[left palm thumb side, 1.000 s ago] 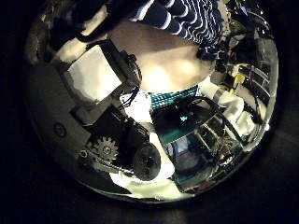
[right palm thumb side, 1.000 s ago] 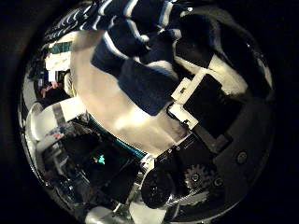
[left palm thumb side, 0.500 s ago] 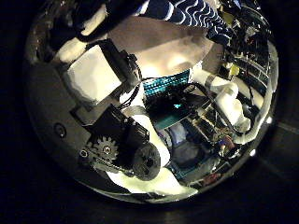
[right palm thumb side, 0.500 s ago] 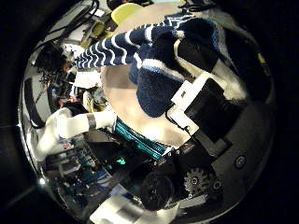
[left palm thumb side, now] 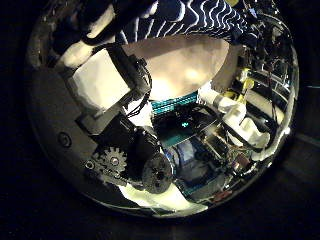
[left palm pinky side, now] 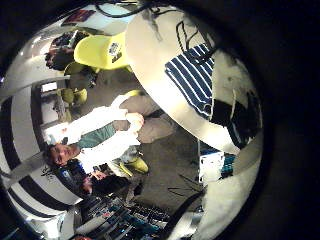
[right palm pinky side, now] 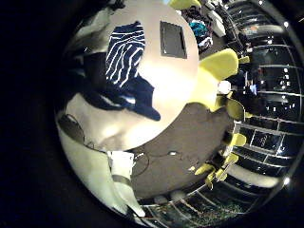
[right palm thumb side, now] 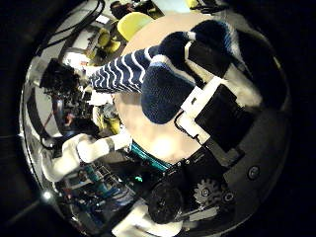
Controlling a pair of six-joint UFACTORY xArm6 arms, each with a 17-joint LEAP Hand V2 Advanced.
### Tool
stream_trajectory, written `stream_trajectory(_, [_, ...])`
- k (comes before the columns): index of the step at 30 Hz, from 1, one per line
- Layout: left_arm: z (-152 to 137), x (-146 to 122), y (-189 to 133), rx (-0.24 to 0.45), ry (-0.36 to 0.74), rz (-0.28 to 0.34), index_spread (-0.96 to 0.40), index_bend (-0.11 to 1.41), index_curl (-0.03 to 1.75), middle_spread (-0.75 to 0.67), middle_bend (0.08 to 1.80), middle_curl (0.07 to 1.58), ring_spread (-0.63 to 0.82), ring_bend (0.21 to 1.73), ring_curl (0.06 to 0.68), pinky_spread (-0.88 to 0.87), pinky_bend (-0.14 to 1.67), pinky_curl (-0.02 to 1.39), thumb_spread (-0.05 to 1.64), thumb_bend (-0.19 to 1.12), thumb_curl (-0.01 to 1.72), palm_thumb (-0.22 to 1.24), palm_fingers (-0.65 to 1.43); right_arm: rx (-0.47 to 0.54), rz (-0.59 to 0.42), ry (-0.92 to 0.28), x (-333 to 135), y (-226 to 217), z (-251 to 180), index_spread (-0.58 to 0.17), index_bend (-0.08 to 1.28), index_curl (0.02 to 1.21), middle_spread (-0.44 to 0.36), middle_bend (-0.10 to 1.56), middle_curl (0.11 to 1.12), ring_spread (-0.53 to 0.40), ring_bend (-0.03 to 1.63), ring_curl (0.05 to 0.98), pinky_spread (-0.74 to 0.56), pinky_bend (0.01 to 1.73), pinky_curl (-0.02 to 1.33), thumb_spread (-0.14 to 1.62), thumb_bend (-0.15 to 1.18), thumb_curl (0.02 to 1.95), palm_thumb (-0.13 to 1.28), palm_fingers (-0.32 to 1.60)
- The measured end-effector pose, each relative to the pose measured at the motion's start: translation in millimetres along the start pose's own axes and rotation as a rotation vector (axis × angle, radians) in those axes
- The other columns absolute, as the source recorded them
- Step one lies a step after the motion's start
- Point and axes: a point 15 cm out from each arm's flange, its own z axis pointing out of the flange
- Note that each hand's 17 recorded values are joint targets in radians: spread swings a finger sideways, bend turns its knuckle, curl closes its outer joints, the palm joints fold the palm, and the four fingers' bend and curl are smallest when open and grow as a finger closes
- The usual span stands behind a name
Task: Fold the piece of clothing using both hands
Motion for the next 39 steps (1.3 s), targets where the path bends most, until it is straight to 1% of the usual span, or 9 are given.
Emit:
stream_trajectory(13, [46, -23, -101, -0.082, 0.032, -0.048, -0.56, 0.17, 1.47, -0.71, 0.78, 1.10, -0.49, 1.28, 0.533, -0.68, 1.01, 0.78, 1.09, -0.02, 0.51, 0.71, 0.96, -0.109, 0.010, -0.010, 21, -135, 93, -0.327, 1.03, 1.03, -0.212, 1.24, 1.01, -0.243, 1.39, 0.810, -0.23, 1.21, 1.01, 1.18, -0.03, 0.65, 0.95, 0.89])
stream_trajectory(17, [46, -30, -122, -0.060, 0.039, -0.083, -0.55, 0.18, 1.43, -0.70, 0.77, 1.08, -0.51, 1.19, 0.520, -0.68, 0.92, 0.77, 1.10, -0.03, 0.50, 0.67, 0.76, -0.061, 0.037, -0.003, 25, -157, 111, -0.349, 0.83, 0.97, -0.232, 1.15, 0.94, -0.251, 1.33, 0.757, -0.31, 1.13, 0.94, 1.20, -0.03, 0.60, 0.88, 0.74])
stream_trajectory(20, [49, -36, -133, -0.027, 0.048, -0.110, -0.54, 0.17, 1.35, -0.63, 0.61, 1.02, -0.49, 1.09, 0.498, -0.65, 0.86, 0.77, 1.11, -0.02, 0.49, 0.65, 0.43, -0.022, 0.057, -0.006, 33, -173, 127, -0.352, 0.56, 0.91, -0.266, 1.02, 0.88, -0.263, 1.33, 0.745, -0.37, 1.11, 0.91, 1.22, -0.03, 0.57, 0.84, 0.39])
stream_trajectory(21, [50, -37, -137, -0.010, 0.052, -0.123, -0.53, 0.17, 1.32, -0.61, 0.54, 0.99, -0.48, 1.07, 0.479, -0.65, 0.85, 0.76, 1.12, -0.02, 0.48, 0.64, 0.38, -0.012, 0.068, -0.007, 38, -175, 130, -0.359, 0.47, 0.86, -0.269, 0.86, 0.83, -0.253, 1.30, 0.738, -0.32, 1.08, 0.92, 1.23, -0.03, 0.56, 0.81, 0.08])
stream_trajectory(22, [51, -39, -141, 0.004, 0.056, -0.138, -0.52, 0.17, 1.29, -0.58, 0.47, 0.97, -0.46, 1.07, 0.472, -0.64, 0.85, 0.75, 1.12, -0.02, 0.48, 0.64, 0.34, 0.005, 0.081, -0.006, 46, -177, 130, -0.381, 0.42, 0.79, -0.266, 0.74, 0.76, -0.225, 1.20, 0.696, -0.25, 1.03, 0.89, 1.23, -0.04, 0.54, 0.77, -0.04])
stream_trajectory(25, [51, -47, -149, 0.045, 0.061, -0.173, -0.46, 0.13, 1.18, -0.47, 0.33, 0.91, -0.40, 1.06, 0.457, -0.61, 0.86, 0.75, 1.13, -0.02, 0.47, 0.63, 0.23, 0.037, 0.116, -0.018, 67, -180, 128, -0.415, 0.32, 0.64, -0.199, 0.51, 0.63, -0.122, 1.01, 0.580, -0.04, 0.94, 0.81, 1.23, -0.04, 0.51, 0.71, -0.13])
stream_trajectory(32, [36, -62, -145, 0.097, 0.065, -0.232, -0.27, 0.12, 0.93, -0.16, 0.19, 0.78, -0.23, 1.02, 0.435, -0.45, 0.81, 0.75, 1.14, -0.02, 0.44, 0.61, 0.07, 0.152, 0.170, -0.045, 98, -180, 79, -0.419, 0.20, 0.51, -0.072, 0.32, 0.49, 0.088, 0.74, 0.434, 0.30, 0.77, 0.67, 1.22, -0.04, 0.44, 0.58, -0.04])
stream_trajectory(35, [23, -67, -142, 0.134, 0.064, -0.245, -0.19, 0.14, 0.84, -0.06, 0.18, 0.71, -0.18, 1.00, 0.418, -0.37, 0.78, 0.73, 1.14, -0.02, 0.44, 0.59, 0.06, 0.198, 0.204, -0.069, 115, -172, 52, -0.400, 0.17, 0.46, -0.037, 0.34, 0.47, 0.082, 0.76, 0.407, 0.36, 0.70, 0.61, 1.24, -0.03, 0.41, 0.54, 0.09])
stream_trajectory(39, [11, -67, -133, 0.159, 0.066, -0.248, -0.13, 0.15, 0.75, 0.02, 0.18, 0.65, -0.14, 0.97, 0.401, -0.31, 0.76, 0.72, 1.15, -0.02, 0.43, 0.58, 0.07, 0.199, 0.240, -0.100, 128, -152, 32, -0.350, 0.16, 0.43, -0.065, 0.42, 0.48, 0.025, 0.82, 0.408, 0.38, 0.66, 0.57, 1.27, -0.02, 0.39, 0.54, 0.24])
